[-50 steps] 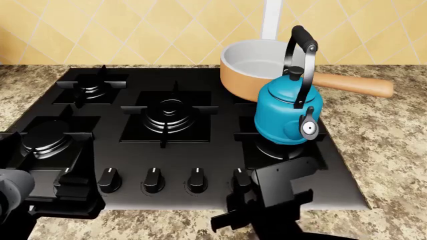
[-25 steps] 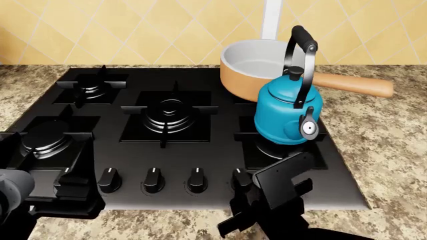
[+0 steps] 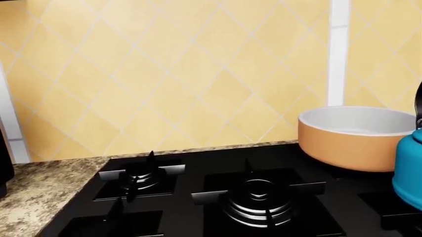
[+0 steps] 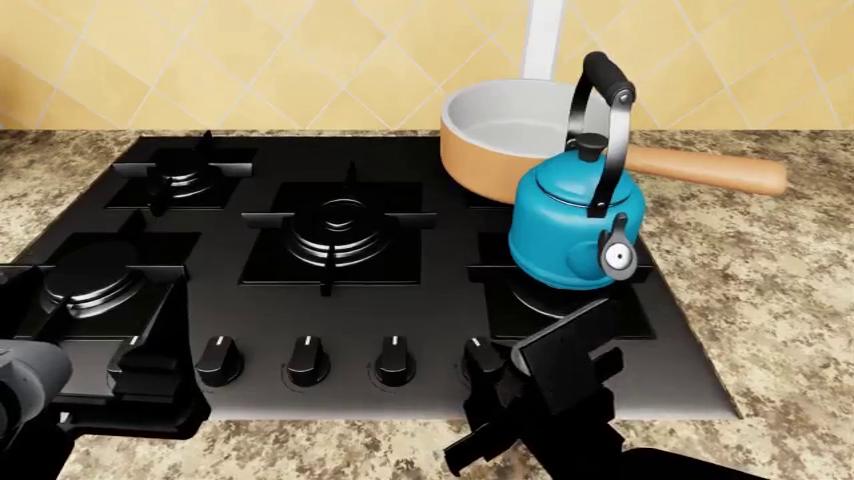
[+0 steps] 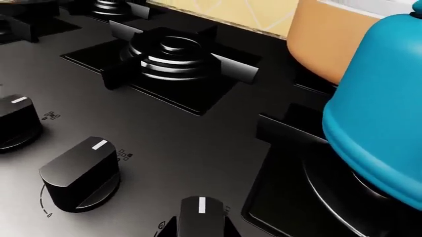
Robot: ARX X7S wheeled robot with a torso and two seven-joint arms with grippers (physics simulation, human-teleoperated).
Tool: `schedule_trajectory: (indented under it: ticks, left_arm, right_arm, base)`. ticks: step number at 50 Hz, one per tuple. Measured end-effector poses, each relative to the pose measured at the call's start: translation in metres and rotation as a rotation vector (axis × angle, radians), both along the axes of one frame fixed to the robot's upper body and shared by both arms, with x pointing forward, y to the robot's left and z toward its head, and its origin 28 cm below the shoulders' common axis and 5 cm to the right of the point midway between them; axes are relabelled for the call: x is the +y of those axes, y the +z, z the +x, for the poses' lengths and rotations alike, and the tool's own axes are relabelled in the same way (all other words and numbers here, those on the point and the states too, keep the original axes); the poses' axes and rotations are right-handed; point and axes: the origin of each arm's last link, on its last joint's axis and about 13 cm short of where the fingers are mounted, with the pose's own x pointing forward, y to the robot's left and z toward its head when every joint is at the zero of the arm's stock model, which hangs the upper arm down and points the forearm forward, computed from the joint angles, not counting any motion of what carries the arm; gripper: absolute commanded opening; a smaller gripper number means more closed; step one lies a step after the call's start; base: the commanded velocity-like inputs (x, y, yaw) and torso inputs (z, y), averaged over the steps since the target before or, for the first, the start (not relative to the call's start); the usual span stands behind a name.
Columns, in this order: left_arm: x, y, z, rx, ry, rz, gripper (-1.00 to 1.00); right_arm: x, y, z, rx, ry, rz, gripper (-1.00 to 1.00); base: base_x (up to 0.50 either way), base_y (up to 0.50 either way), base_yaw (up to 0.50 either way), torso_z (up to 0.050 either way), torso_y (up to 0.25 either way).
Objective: Pick the kettle from the counter and place it on a stove burner. Then turn the burner on.
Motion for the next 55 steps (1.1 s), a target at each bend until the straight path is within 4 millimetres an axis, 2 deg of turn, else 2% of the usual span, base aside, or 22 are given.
schedule_trajectory:
  ticks: [24,55]
  left_arm:
    - [0.001,0.000,0.001,0.001,0.003,-0.006,1.00]
    - [0.001,-0.001,0.002,0.002,0.007,-0.013,1.00]
  right_arm:
    - [-0.017,-0.004,0.007,-0.066,0.092,-0.010,-1.00]
    - [-0.029,-0.007,0.016,-0.116,0.175,-0.016,-1.00]
  base:
    - [0.00,0.00,0.00,0.000,0.000]
    - [0.00,0.00,0.00,0.000,0.000]
